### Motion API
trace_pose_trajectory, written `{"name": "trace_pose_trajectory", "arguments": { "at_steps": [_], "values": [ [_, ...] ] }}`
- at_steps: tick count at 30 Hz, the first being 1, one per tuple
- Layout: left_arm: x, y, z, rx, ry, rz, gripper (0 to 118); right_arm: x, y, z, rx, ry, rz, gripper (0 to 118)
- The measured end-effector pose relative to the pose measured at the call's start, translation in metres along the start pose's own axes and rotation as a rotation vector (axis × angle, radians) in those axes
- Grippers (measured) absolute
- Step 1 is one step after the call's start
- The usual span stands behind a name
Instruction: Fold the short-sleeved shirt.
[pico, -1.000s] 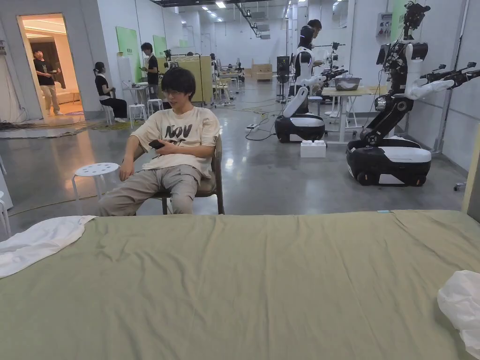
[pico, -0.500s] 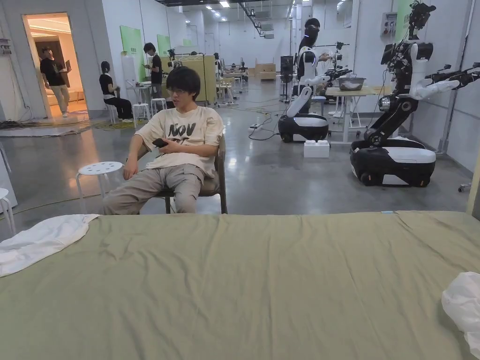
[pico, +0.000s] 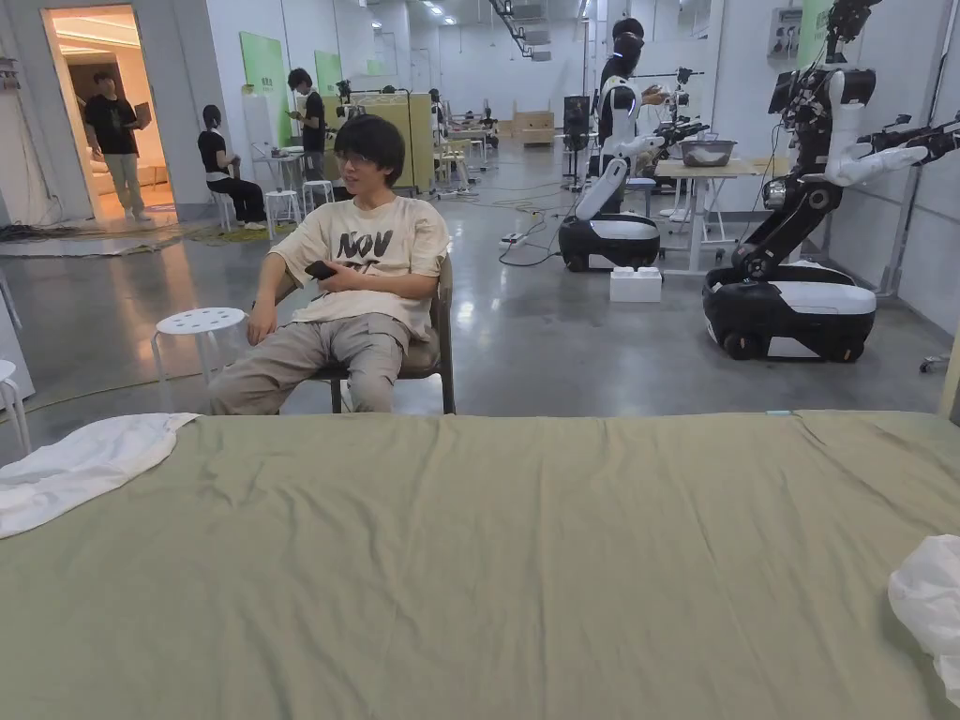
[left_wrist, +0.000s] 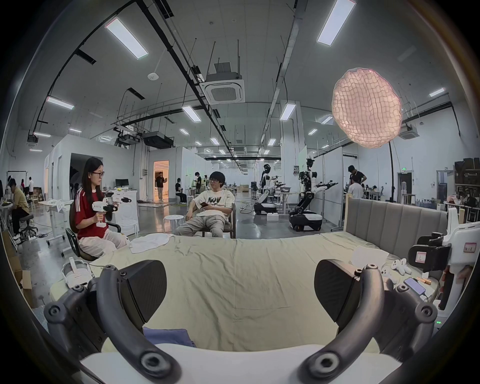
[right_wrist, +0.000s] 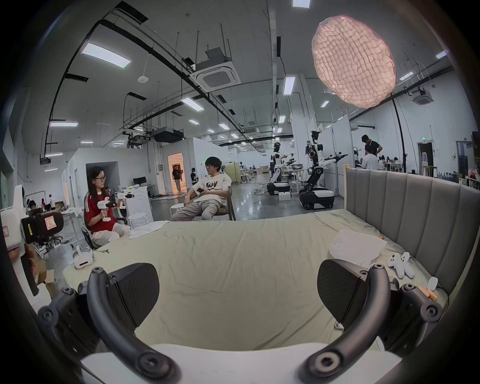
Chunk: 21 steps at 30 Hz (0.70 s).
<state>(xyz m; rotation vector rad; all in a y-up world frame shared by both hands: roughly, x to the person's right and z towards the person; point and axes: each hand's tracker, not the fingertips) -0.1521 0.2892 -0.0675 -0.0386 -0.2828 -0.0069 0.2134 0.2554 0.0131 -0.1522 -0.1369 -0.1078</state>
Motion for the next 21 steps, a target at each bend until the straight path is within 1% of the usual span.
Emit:
{"name": "trace_pose_trajectory", "arguments": {
  "at_steps": [5, 10, 14, 18, 21],
  "values": [
    [-0.001, 0.003, -0.003, 0.012, -0.015, 0.028, 114, -0.001, -0.001, -0.005, 0.000, -0.011, 0.016, 118],
    [0.002, -0.006, -0.014, -0.004, -0.013, 0.024, 114, 0.000, -0.004, -0.013, -0.028, -0.024, 0.018, 118],
    [0.000, -0.012, -0.012, 0.022, -0.031, 0.066, 114, 0.001, -0.009, -0.016, -0.056, -0.027, 0.013, 118],
    [0.000, -0.012, -0.012, 0.014, -0.022, 0.068, 114, -0.004, -0.012, -0.013, -0.055, -0.058, 0.067, 118],
    [0.000, -0.012, -0.008, 0.032, -0.015, 0.058, 114, -0.007, -0.013, -0.011, -0.042, -0.061, 0.087, 118]
  ]
}}
